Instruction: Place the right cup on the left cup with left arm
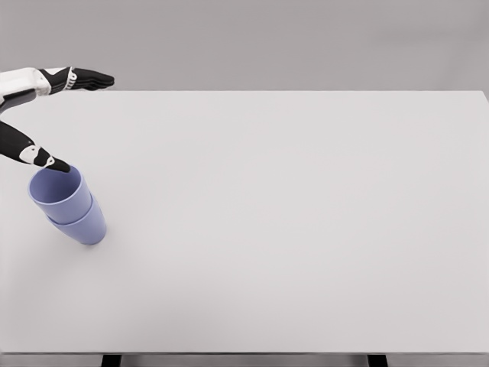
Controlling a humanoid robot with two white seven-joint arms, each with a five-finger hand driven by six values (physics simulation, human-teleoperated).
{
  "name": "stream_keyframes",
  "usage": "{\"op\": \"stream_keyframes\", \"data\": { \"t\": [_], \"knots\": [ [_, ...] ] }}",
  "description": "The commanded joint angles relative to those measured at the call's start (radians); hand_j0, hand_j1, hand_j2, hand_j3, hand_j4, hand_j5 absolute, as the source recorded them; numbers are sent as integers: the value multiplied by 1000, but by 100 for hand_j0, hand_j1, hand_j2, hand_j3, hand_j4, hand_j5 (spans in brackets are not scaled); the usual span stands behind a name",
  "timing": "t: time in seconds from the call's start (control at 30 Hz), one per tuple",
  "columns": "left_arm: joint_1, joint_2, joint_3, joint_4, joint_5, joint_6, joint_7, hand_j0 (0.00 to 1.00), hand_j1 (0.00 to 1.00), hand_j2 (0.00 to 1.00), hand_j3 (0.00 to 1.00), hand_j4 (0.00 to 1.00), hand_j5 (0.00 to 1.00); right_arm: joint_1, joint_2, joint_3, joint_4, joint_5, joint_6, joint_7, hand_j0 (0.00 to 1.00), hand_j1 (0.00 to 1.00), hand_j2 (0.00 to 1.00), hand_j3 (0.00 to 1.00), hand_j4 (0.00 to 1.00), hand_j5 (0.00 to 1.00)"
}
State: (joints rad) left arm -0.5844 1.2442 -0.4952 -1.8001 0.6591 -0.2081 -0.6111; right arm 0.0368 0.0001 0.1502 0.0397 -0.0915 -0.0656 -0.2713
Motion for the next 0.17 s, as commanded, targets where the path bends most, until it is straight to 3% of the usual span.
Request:
{"op": "stream_keyframes", "data": {
  "t": [0.0,0.13],
  "knots": [
    [0,1,1,-1,4,0,0,100,100,100,100,100,100,0,0,0,0,-1,0,0,100,100,100,100,100,100],
    [-2,0,3,1,4,0,0,100,100,100,100,100,100,0,0,0,0,-1,0,0,100,100,100,100,100,100]
  ]
}}
